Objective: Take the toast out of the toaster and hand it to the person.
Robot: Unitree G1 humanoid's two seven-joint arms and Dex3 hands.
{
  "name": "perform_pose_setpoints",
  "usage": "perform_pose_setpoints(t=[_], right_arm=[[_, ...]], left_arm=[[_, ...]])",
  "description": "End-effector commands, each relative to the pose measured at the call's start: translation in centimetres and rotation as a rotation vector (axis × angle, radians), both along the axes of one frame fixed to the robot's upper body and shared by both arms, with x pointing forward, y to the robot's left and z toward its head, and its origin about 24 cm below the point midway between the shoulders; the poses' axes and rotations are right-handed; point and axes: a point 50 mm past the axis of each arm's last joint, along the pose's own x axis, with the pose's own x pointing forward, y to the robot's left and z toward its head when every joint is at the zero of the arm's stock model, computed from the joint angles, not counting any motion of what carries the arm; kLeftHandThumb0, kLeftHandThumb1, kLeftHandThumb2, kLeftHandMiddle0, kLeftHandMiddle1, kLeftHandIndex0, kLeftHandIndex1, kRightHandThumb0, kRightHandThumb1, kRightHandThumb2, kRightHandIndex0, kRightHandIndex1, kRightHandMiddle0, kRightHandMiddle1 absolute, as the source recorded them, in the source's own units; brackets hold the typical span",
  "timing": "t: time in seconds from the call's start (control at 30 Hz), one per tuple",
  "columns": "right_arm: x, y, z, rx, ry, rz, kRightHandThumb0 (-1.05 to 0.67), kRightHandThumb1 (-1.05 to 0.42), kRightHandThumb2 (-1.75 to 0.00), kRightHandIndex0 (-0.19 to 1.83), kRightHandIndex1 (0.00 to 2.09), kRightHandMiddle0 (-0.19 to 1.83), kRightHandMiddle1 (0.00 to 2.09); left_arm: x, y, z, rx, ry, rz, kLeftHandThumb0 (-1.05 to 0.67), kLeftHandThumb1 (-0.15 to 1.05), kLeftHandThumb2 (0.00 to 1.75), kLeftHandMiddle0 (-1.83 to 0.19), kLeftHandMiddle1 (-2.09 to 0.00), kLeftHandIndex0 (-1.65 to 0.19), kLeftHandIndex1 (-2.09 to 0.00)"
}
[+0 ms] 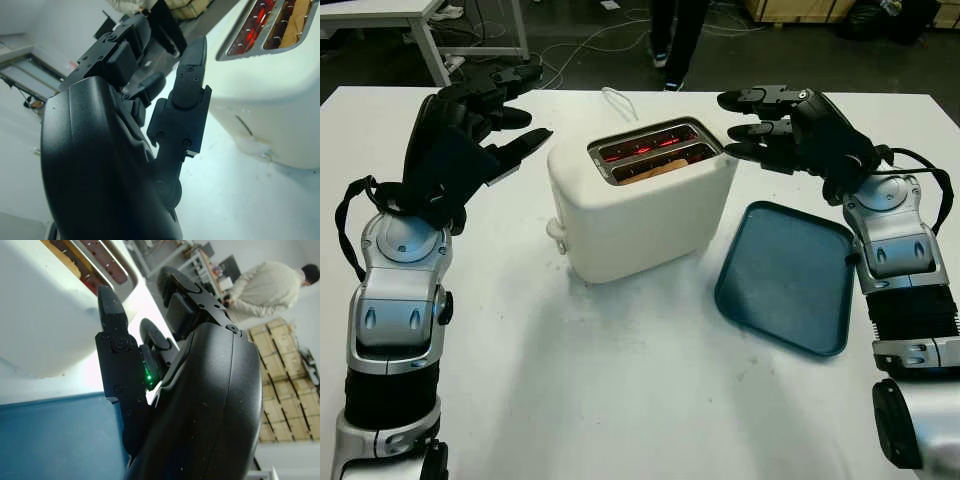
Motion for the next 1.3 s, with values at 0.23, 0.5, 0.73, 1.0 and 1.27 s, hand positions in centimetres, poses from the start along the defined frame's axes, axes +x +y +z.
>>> perform_pose_setpoints(t=[0.23,0.5,0.73,1.0,1.27], right_arm=[[-0.10,-0.18,-0.03,0.011,-0.010,-0.004,-0.30,-0.92,-0.06,0.69,0.09,0.63,0.01],[-0.10,-0.05,-0.01,0.003,-0.006,-0.010,-0.29,-0.92,-0.06,0.68,0.09,0.62,0.00],[0.01,-0.03,-0.03,0.005,-0.004,-0.010,-0.30,-0.92,-0.06,0.68,0.09,0.63,0.00],[-0.05,0.02,0.14,-0.004,-0.011,-0.007,-0.31,-0.92,-0.06,0.68,0.09,0.63,0.01],[-0.01,-0.06,-0.15,0.018,-0.014,-0.008,-0.31,-0.92,-0.04,0.69,0.09,0.63,0.01]], left_arm=[[-0.05,0.07,-0.01,-0.015,0.003,0.000,-0.36,0.92,0.04,-0.28,-0.95,-0.59,-0.14],[-0.04,0.00,0.05,0.001,-0.004,-0.002,-0.37,0.92,0.04,-0.29,-0.95,-0.59,-0.15],[0.02,0.01,0.15,0.000,-0.001,-0.008,-0.37,0.92,0.03,-0.28,-0.94,-0.58,-0.16],[0.05,-0.04,0.15,-0.004,-0.002,-0.010,-0.35,0.92,0.03,-0.28,-0.95,-0.57,-0.17],[0.03,-0.13,0.03,-0.003,0.002,-0.011,-0.39,0.92,0.04,-0.27,-0.95,-0.56,-0.17]])
